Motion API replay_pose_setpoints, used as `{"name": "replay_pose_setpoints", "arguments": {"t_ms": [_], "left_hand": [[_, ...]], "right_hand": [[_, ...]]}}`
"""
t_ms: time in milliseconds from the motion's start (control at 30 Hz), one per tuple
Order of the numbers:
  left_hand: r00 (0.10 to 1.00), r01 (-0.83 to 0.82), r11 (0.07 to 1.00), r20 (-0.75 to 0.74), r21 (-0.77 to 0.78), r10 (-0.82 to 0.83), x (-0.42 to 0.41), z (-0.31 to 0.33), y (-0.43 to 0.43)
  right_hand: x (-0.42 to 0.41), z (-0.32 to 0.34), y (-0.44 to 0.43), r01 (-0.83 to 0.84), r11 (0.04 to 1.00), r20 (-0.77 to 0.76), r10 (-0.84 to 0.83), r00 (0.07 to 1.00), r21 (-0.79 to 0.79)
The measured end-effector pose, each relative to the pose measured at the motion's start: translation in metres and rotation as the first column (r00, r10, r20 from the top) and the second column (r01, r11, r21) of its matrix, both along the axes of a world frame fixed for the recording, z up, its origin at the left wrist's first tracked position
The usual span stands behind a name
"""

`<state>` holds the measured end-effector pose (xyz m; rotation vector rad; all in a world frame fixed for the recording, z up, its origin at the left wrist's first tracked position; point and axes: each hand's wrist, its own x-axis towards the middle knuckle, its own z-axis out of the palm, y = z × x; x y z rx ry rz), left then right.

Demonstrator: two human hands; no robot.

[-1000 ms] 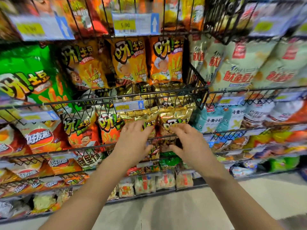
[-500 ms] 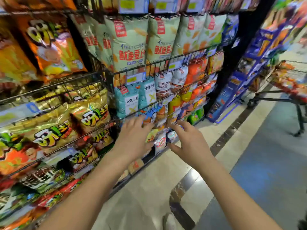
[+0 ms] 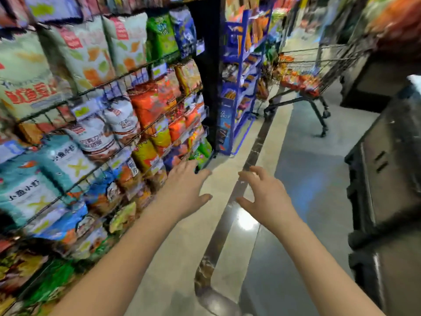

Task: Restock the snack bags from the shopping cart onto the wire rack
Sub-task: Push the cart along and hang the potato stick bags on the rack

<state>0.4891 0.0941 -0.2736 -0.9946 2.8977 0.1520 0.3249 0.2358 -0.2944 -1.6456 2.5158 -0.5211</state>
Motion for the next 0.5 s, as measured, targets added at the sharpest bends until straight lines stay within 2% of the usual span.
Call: {"name": "replay_pose_setpoints", "arguments": {"t_ms": [267,500], "left_hand": [[0.992,0.122,0.992,-0.022,-0.018,-0.123,-0.169,0.005,-0.001],[0.972,0.235,0.972,-0.031,0.004,-0.235,-0.272,-0.004,-0.043]], "right_hand": [[-0.155,0.013,0.02,0.135,0.991,-0.012,-0.135,0.991,-0.016],[-0.246,-0.001,-0.003,0.237,0.972,0.026,-0.237,0.971,0.001]]}}
